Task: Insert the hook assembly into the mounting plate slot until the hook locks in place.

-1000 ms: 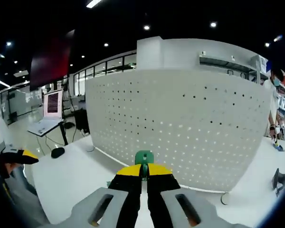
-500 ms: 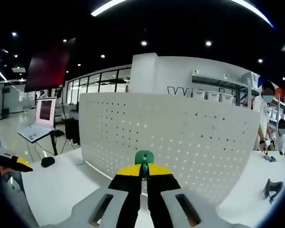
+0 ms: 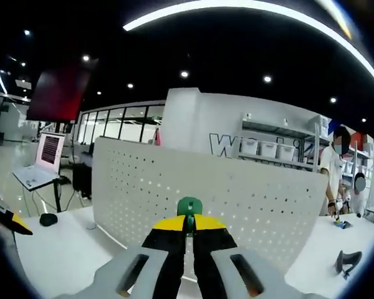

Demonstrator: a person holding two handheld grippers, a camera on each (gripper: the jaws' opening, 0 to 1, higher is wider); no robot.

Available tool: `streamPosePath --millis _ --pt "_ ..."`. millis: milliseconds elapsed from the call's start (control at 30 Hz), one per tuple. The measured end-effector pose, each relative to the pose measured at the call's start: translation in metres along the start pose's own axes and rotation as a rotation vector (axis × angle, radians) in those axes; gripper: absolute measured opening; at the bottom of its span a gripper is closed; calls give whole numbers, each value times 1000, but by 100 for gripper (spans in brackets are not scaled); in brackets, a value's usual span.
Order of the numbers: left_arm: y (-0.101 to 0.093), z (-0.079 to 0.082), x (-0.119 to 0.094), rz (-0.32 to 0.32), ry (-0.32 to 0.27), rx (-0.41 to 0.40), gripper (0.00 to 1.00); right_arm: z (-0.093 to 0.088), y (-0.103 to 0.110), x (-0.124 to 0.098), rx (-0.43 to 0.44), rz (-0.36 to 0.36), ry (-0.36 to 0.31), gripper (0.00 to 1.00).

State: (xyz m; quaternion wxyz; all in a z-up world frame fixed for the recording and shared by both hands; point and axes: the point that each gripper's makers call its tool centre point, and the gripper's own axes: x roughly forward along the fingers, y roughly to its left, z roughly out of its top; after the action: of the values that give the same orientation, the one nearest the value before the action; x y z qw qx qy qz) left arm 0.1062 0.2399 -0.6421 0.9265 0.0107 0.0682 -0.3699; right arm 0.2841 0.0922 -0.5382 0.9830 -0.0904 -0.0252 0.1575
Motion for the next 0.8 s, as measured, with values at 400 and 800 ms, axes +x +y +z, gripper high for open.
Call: streamPosePath --millis 400,800 --pt "2 0 3 1 7 -1 85 23 -18 11 -54 -56 -64 2" --pt "6 0 6 -3 18 2 85 36 -28 28 -83 -85 -96 2"
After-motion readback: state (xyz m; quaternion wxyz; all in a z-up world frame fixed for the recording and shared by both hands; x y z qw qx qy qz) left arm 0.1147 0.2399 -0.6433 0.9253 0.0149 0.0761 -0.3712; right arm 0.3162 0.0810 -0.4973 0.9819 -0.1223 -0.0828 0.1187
